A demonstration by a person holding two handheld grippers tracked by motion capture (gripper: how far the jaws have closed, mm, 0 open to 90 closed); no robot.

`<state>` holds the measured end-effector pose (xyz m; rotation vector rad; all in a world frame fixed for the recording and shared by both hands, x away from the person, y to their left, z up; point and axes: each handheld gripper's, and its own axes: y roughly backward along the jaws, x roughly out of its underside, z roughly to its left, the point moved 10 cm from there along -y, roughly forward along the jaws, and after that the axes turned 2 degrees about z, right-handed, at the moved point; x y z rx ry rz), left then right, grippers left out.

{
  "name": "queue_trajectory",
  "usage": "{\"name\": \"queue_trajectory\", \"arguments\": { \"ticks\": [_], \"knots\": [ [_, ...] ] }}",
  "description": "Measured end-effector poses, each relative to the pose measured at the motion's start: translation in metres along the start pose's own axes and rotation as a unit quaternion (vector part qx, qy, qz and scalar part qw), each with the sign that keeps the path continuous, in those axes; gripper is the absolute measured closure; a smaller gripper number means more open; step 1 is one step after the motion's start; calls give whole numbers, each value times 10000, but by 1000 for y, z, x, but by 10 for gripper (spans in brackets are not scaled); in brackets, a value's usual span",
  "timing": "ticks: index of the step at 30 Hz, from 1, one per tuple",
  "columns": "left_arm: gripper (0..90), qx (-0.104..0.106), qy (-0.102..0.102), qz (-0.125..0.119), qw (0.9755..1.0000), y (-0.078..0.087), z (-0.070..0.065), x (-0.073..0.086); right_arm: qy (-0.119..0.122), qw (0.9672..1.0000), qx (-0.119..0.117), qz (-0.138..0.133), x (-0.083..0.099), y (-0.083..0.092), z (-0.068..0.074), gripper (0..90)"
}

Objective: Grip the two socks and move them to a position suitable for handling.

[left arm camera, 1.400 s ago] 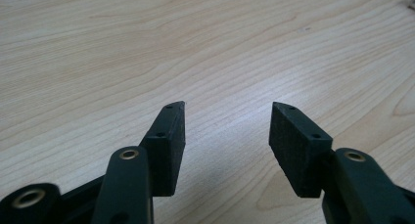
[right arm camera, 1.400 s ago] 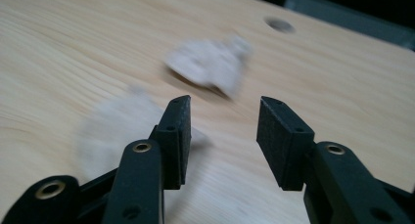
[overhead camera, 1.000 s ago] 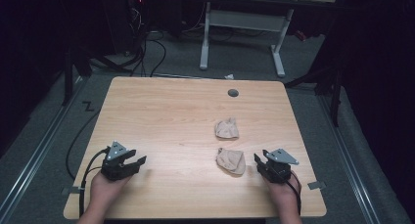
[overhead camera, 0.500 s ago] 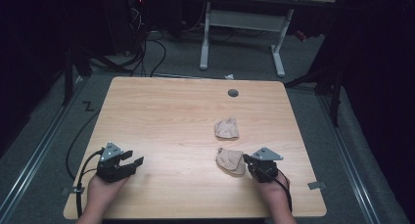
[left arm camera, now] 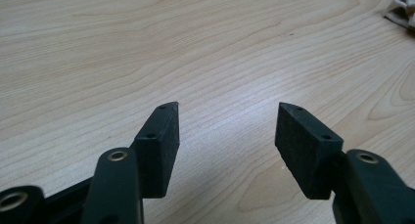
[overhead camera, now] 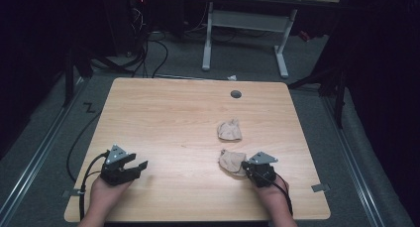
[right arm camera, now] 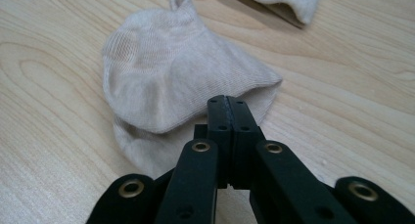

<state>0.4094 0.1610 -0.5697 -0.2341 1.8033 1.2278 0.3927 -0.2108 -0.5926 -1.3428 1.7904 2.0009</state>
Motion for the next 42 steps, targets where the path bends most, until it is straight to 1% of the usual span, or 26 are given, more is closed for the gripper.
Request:
{"name": "queue_trajectory", "arguments": {
  "ticks": [3,6,7,8,9,10,14,15,17,18,19,21,22,23,24,28,31,32,34,35,36,37,38,39,40,42],
  "knots": [
    [421,-15,20,5,10000,0,2,1,-36,10000,-71,15,1,-2,4,899],
    [420,-18,40,-14,10000,1,3,1,30,9999,-120,12,0,-2,8,899],
    [418,-28,39,-36,10000,1,3,0,128,9998,-175,22,-2,-2,16,898],
    [418,-28,39,-36,10000,1,3,0,128,9998,-175,22,-2,-2,16,898],
    [417,-24,35,-38,10000,1,3,0,281,9993,-237,3,-4,-3,25,897],
    [417,-24,35,-38,10000,1,3,0,281,9993,-237,3,-4,-3,25,897],
    [416,-18,-2,-4,10000,0,2,1,486,9979,-427,1,-9,-4,47,892],
    [416,-16,0,-8,10000,-1,2,0,606,9967,-549,-13,-11,-5,59,891],
    [416,-21,-3,-17,10000,-1,2,0,733,9951,-664,-31,-13,-5,70,890],
    [416,-17,-6,-13,10000,-1,2,0,733,9951,-664,-31,-13,-5,70,890],
    [416,-6,-9,1,10000,-2,1,0,779,9944,-707,-45,-14,-6,76,889],
    [421,30,-10,21,10000,-3,0,0,886,9921,-886,-72,-17,-6,93,886],
    [421,46,-12,31,10000,-3,-1,1,886,9921,-886,-72,-17,-6,93,886],
    [422,52,-45,38,10000,-4,-3,0,985,9901,-996,-119,-20,-7,104,885],
    [422,52,-45,38,10000,-4,-3,0,985,9901,-996,-119,-20,-7,104,885],
    [422,68,-112,44,9999,-4,-6,0,1097,9870,-1166,-152,-23,-9,120,882],
    [422,80,-140,56,9999,-4,-8,0,1140,9859,-1217,-134,-24,-8,125,869],
    [422,80,-130,37,9999,-4,-8,-1,1152,9858,-1215,-138,-25,-7,125,855],
    [422,78,-133,26,9999,-4,-8,-1,1123,9867,-1137,-308,-35,-3,124,828],
    [421,78,-123,41,9999,-4,-9,-1,1084,9882,-969,-479,-48,1,123,770],
    [421,78,-123,41,9999,-4,-9,-1,1084,9882,-969,-479,-48,1,123,770],
    [421,78,-116,43,9999,-5,-9,-1,1042,9892,-894,-509,-53,0,122,724],
    [422,80,-124,55,9999,-5,-10,0,965,9905,-818,-538,-61,-5,122,636],
    [422,87,-159,53,9998,-5,-12,0,947,9914,-742,-513,-62,-8,122,599],
    [421,87,-159,53,9998,-5,-12,0,947,9914,-742,-513,-62,-8,122,599],
    [421,134,-194,53,9997,-5,-16,-1,944,9932,-537,-429,-63,-16,118,559]
  ]
}}
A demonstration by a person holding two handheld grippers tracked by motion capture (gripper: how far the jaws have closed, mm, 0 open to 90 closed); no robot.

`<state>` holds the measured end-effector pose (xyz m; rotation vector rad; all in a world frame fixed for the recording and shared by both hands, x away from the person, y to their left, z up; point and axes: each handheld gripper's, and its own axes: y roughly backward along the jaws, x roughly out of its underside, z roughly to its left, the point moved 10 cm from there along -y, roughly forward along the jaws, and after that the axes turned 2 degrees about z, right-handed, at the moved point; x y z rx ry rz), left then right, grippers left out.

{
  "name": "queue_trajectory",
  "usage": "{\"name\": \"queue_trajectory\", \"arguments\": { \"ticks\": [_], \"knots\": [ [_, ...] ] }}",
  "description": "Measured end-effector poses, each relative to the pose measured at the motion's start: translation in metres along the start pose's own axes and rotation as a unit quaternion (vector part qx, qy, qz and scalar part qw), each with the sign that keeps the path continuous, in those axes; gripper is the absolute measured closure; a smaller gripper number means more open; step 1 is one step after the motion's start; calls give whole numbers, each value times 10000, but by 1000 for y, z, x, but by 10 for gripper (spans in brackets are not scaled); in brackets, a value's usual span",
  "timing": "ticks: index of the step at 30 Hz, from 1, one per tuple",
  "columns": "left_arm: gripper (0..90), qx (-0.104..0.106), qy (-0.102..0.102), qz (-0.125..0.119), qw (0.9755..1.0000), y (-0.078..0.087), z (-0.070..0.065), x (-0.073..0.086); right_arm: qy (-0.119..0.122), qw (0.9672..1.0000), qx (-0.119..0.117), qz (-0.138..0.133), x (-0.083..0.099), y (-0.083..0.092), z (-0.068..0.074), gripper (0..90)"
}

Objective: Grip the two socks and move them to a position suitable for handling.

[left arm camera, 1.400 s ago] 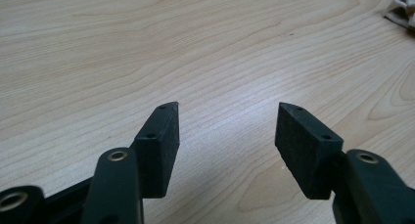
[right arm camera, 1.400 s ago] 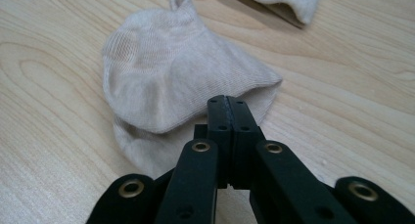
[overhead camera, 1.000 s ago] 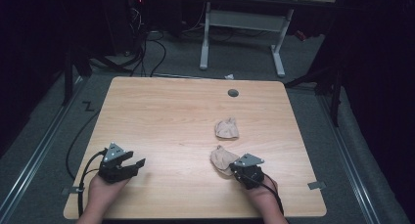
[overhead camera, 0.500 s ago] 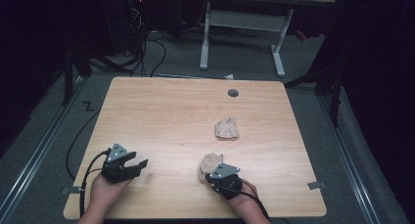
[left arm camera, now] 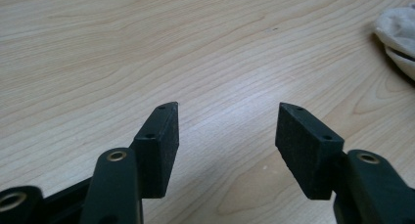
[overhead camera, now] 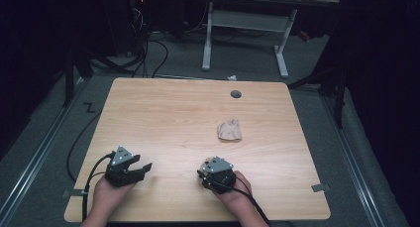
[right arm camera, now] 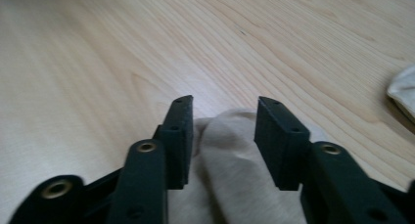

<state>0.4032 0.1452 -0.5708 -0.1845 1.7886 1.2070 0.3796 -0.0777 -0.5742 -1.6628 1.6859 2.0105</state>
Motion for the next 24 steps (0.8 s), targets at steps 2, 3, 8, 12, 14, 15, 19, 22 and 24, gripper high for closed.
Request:
{"name": "queue_trajectory", "arguments": {
  "ticks": [2,3,8,12,14,15,19,22,24],
  "knots": [
    [421,31,-39,17,10000,-1,-4,0,-59,9997,186,148,4,-6,-7,565],
    [420,48,-57,29,10000,-2,-7,0,-92,9996,176,209,6,-8,-9,575],
    [410,152,-162,80,9997,-5,-21,-1,-297,9990,31,333,15,-11,-14,832],
    [408,294,-272,27,9992,-6,-39,-6,-361,9993,9,27,9,2,-15,900],
    [407,361,-388,30,9986,-8,-48,-9,-329,9994,30,-40,7,6,-15,900],
    [404,437,-519,35,9977,-12,-58,-12,-319,9994,70,-143,7,12,-14,900],
    [403,598,-716,-7,9956,-21,-78,-21,-372,9985,222,-336,9,27,-19,900],
    [402,669,-820,53,9944,-27,-86,-24,-435,9978,299,-399,12,33,-23,900],
    [408,699,-933,98,9931,-33,-95,-27,-479,9972,400,-413,17,37,-28,900]
  ]
}}
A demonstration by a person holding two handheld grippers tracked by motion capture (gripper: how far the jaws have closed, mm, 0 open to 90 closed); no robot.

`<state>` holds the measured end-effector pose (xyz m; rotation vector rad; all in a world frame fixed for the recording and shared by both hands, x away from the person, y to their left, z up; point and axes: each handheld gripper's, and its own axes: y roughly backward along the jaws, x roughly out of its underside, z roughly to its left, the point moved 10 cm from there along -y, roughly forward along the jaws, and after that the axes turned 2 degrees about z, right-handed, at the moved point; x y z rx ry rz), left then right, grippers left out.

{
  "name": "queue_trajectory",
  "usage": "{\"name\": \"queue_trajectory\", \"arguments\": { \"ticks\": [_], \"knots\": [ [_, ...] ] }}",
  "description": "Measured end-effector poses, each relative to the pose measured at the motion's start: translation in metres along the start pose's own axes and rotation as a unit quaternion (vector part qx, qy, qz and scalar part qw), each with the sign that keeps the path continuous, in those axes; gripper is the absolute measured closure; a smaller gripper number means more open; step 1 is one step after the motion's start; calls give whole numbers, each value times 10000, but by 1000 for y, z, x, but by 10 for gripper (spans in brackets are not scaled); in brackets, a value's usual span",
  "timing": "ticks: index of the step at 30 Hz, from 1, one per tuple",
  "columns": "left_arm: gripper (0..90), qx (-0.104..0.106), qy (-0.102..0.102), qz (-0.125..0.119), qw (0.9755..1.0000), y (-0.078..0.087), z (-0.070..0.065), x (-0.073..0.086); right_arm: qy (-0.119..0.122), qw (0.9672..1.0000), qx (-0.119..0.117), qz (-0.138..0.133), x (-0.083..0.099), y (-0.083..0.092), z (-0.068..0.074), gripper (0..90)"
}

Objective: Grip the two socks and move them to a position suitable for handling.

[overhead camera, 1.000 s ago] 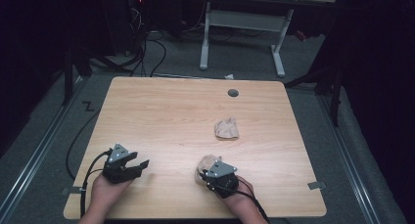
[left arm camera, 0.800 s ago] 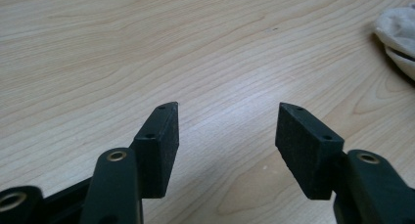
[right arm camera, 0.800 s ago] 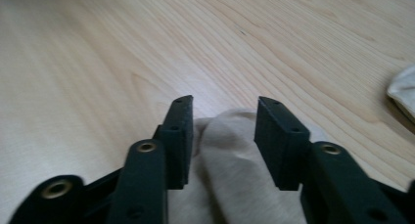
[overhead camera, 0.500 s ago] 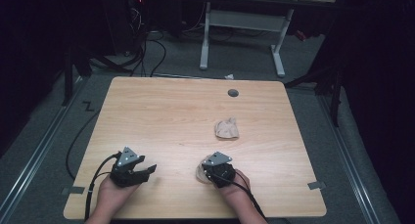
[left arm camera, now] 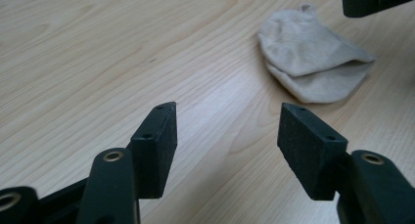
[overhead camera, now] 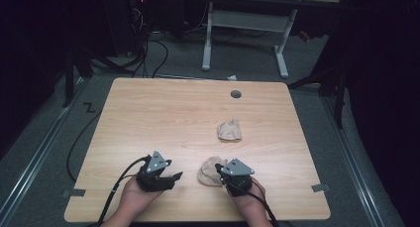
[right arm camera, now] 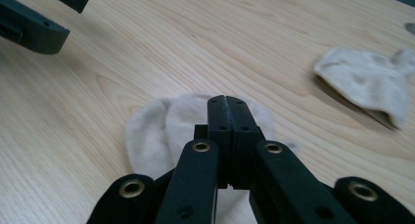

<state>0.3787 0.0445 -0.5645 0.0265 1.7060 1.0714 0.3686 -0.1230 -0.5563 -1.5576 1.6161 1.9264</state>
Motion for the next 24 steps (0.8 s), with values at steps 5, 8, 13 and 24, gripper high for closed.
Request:
{"name": "queue_trajectory", "arguments": {
  "ticks": [5,8,13,24],
  "knots": [
    [438,186,-135,6,9997,-16,-17,-9,-196,9997,135,15,10,7,-11,900],
    [467,258,-175,56,9995,-26,-24,-12,-216,9997,140,45,14,10,-12,899],
    [566,711,56,76,9974,-41,-38,-19,-177,9998,87,62,17,13,-6,866],
    [843,572,-38,358,9977,-59,-43,-9,-17,9997,-180,175,17,1,11,648]
  ]
}}
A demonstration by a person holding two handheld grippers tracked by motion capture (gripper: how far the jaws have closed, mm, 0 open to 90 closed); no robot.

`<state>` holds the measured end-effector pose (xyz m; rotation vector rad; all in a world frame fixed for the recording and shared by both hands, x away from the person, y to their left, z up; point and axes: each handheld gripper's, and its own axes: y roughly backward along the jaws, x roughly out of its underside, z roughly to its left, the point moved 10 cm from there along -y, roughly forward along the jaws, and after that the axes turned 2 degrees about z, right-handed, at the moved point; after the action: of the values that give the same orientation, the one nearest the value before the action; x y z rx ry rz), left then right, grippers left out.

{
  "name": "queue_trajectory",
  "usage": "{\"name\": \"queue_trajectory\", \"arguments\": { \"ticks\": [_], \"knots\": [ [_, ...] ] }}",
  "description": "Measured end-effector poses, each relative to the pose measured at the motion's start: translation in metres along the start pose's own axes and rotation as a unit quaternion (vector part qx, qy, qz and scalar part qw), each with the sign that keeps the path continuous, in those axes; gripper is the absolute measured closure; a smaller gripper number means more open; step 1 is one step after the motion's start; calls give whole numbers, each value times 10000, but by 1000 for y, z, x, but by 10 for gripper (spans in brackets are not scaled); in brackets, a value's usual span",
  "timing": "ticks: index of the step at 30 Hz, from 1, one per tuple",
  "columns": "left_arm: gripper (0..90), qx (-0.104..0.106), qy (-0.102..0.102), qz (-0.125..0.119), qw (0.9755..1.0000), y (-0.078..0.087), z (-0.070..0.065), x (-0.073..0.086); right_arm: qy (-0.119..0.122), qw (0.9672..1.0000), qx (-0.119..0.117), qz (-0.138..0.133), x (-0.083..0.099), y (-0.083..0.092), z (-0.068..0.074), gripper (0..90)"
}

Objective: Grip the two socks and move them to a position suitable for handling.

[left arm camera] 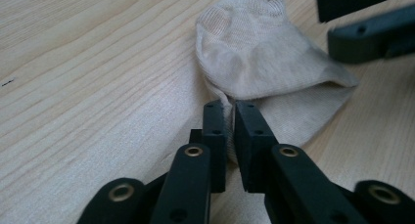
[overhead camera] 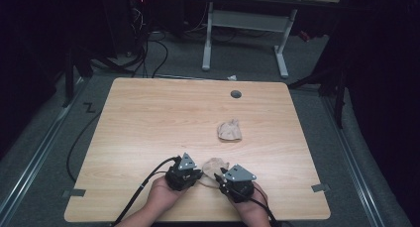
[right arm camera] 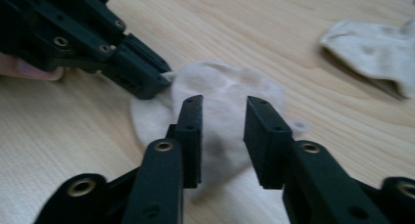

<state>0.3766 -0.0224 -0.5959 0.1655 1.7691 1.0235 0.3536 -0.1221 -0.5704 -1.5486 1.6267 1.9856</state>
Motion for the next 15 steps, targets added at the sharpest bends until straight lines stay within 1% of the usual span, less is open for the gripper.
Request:
{"name": "queue_trajectory", "arguments": {
  "ticks": [1,4,6,7,8,9,10,11,13,15],
  "knots": [
    [846,0,0,0,10000,0,0,0,0,10000,0,0,0,0,0,648],
    [846,7,38,1,10000,2,-1,2,131,9998,-71,124,1,-8,8,592],
    [845,17,57,-7,10000,3,-1,3,227,9994,-58,245,4,-14,10,597],
    [845,17,53,2,10000,3,-1,3,272,9991,-20,323,6,-16,10,626],
    [845,6,50,0,10000,4,0,4,313,9988,3,386,8,-18,9,698],
    [846,-6,38,3,10000,4,0,4,402,9979,124,492,10,-18,5,828],
    [846,-15,28,6,10000,4,0,4,402,9979,124,492,10,-18,5,828],
    [846,-31,19,5,10000,5,0,5,371,9979,154,503,10,-18,3,847],
    [846,-52,-2,16,10000,6,0,6,291,9983,193,457,9,-15,-3,852],
    [847,-93,-29,24,9999,7,0,7,117,9990,252,358,8,-10,-10,851]
  ]
}}
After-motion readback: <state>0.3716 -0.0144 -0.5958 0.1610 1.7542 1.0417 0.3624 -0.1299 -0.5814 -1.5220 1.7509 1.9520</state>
